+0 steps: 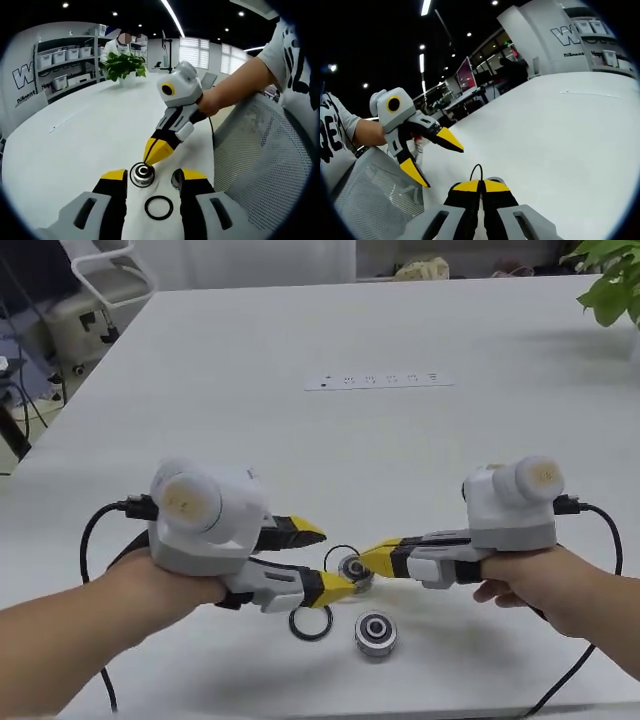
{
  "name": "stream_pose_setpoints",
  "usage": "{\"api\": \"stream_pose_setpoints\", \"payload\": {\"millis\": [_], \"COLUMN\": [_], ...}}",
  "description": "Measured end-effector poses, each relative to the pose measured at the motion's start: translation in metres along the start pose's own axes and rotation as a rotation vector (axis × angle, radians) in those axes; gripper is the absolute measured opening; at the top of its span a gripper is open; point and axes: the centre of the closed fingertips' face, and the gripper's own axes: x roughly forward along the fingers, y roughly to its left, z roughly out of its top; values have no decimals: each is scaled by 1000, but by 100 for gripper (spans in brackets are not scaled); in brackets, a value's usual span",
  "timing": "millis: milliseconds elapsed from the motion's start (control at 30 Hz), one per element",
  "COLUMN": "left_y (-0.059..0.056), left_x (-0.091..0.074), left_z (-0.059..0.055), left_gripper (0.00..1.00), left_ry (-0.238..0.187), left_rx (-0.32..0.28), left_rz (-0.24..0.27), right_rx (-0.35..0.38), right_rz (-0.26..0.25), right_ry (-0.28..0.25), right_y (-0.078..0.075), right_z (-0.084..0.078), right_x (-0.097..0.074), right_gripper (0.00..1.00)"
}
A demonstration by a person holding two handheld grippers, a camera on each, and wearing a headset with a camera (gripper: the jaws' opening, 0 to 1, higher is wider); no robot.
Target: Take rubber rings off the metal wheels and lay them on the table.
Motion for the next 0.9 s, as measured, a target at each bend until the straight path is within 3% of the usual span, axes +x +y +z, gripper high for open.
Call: {"api": "stream_pose_setpoints", "payload": {"millis": [500, 700, 900], "left_y": [-4, -6, -8], "left_x": [-36, -42, -46], "left_z": [-10, -20, -23], "left_gripper": [52, 55, 58], "left_ry": [-23, -8, -11], "left_rx": [-38, -47, -63], "left_rz": [42, 52, 62], "right_rx": [4, 9, 12], "right_rz": [57, 85, 102], "right_ry": [-3, 17, 36], "right_y": [17, 25, 31], "right_z": [3, -1, -6], "right_x": [9, 14, 17], "right_gripper": [0, 0, 0]}}
